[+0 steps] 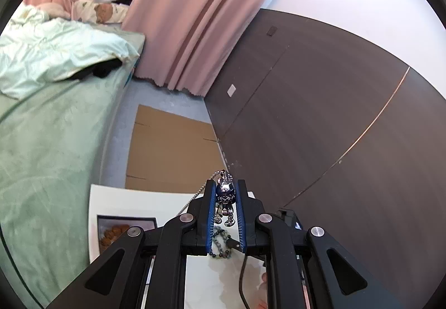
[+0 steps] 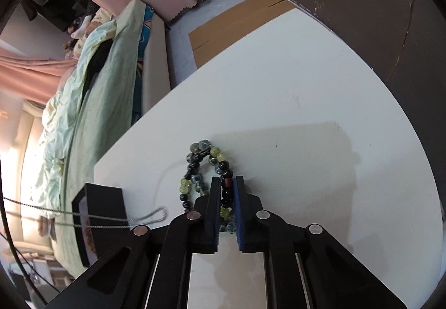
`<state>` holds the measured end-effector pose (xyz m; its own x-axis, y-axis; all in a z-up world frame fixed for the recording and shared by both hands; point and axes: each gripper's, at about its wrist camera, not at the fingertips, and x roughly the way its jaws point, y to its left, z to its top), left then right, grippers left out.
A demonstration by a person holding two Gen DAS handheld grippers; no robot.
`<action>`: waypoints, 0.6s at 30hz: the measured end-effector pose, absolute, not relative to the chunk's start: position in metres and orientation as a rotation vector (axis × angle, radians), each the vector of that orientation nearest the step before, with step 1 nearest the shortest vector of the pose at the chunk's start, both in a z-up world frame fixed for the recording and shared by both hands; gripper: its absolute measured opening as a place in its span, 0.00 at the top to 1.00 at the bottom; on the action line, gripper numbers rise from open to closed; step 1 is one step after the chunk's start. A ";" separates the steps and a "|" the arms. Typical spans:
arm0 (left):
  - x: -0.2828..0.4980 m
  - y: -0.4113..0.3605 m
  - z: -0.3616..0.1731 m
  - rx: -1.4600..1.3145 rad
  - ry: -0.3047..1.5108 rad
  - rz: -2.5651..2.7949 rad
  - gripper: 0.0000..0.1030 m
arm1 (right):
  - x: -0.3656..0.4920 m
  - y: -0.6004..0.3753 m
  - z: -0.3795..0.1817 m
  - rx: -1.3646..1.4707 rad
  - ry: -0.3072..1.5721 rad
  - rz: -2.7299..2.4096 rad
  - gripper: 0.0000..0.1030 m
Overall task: Organize jewelry
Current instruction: 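Lift the silver chain pendant with the left tool while the right tool grasps the green-black bead bracelet, then carry both items over the black box and open both tools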
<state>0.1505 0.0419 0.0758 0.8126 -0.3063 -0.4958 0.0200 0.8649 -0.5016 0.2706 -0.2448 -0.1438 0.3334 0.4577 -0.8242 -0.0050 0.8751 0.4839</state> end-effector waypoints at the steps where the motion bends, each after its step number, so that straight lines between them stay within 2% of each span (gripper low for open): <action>1: 0.150 0.043 0.080 -0.497 0.598 -0.178 0.86 | 0.268 -0.246 -0.140 0.441 1.194 0.323 0.90; 18: 0.123 0.071 0.161 -0.441 0.472 -0.107 0.86 | 0.241 -0.226 -0.071 0.480 1.038 0.465 0.90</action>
